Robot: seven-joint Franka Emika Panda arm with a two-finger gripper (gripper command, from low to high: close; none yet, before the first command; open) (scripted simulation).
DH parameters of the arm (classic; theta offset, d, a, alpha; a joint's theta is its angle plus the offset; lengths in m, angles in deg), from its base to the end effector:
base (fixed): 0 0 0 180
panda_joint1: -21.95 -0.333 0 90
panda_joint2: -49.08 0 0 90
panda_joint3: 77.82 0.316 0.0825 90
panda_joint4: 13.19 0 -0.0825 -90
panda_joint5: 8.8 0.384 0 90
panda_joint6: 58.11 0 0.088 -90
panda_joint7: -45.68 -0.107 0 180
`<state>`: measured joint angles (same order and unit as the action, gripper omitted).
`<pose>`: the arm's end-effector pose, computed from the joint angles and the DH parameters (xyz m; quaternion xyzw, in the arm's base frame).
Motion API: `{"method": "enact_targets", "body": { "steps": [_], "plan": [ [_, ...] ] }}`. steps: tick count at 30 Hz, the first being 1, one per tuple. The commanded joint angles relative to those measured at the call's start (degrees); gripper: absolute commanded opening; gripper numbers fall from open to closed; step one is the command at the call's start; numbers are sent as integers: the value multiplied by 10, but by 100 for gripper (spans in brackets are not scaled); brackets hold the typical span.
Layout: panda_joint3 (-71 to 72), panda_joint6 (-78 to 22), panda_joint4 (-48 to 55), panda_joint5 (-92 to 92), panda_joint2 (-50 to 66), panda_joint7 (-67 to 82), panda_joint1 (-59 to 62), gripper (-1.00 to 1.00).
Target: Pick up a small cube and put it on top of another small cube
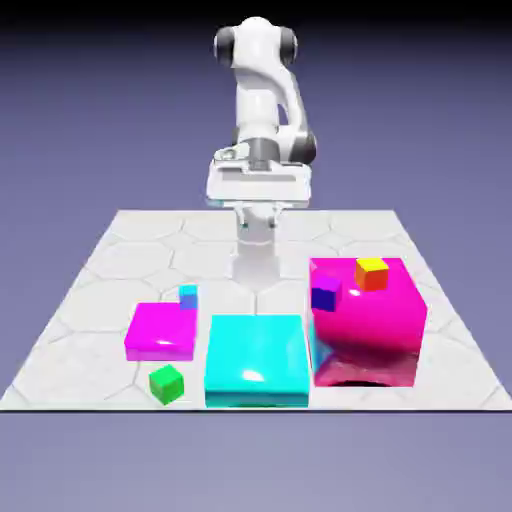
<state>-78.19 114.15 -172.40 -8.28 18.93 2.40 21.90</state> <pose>0.4002 -0.0029 0.4520 -0.8617 0.3491 -0.3411 0.1384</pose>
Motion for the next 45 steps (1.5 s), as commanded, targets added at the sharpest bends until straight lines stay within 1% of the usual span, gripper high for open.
{"method": "enact_targets", "body": {
  "steps": [1, 27, 28, 32, 33, 34, 38, 45],
  "plan": [
    [-3, -15, 15, 4, 21, -7, 5, 0],
    [-83, -391, 402, 117, 560, -182, 141, 0],
    [-83, -391, 402, 117, 560, -182, 141, 0],
    [-64, -311, 398, 140, 636, -165, 150, 0],
    [-64, -311, 398, 140, 636, -165, 150, -100],
    [-64, -311, 398, 140, 636, -165, 150, -100],
    [-78, -398, 403, 115, 553, -181, 137, -100],
    [16, -566, 425, 65, 408, -150, 33, -100]
  ]
}}
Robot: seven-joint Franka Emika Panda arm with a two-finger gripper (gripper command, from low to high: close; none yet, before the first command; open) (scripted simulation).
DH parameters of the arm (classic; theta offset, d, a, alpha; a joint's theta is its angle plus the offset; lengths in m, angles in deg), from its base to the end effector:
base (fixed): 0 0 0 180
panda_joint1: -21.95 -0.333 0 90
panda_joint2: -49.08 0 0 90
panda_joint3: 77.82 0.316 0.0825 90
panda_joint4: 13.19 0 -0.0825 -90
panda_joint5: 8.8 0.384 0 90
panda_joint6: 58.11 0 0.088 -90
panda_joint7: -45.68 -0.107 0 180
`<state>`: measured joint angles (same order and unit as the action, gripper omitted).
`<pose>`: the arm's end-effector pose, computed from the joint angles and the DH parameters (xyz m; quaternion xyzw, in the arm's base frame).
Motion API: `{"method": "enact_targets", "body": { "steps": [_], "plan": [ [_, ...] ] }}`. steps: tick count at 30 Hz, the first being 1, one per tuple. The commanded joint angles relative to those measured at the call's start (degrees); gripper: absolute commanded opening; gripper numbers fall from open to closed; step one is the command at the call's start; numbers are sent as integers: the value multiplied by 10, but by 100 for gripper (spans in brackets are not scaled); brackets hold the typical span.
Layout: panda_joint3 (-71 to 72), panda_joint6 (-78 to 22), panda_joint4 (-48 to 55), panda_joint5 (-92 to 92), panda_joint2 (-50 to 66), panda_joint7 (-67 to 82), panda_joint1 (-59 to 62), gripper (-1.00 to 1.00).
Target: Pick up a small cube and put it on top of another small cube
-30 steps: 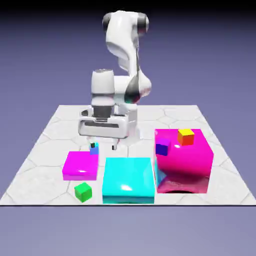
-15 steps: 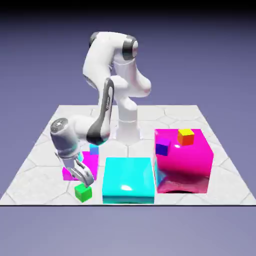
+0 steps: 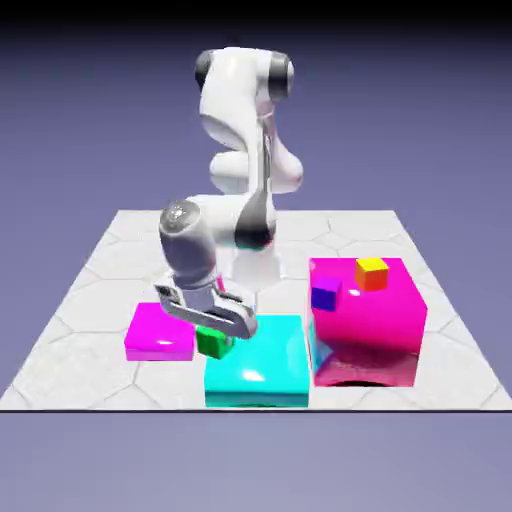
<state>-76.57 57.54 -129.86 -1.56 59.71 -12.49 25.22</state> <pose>0.5596 -0.0126 0.3391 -0.8424 0.5263 0.1157 0.0016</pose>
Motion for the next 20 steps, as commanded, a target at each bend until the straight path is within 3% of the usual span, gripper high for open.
{"method": "enact_targets", "body": {
  "steps": [1, 7, 13, 14, 20],
  "plan": [
    [14, -24, 3, -9, -21, 4, -16, -100],
    [83, -148, 20, -45, -128, 26, -92, -100],
    [85, -46, -66, -45, -112, 26, -94, -100],
    [85, -46, -66, -45, -112, 26, -95, 100],
    [83, -148, 20, -45, -128, 26, -92, 100]
  ]
}}
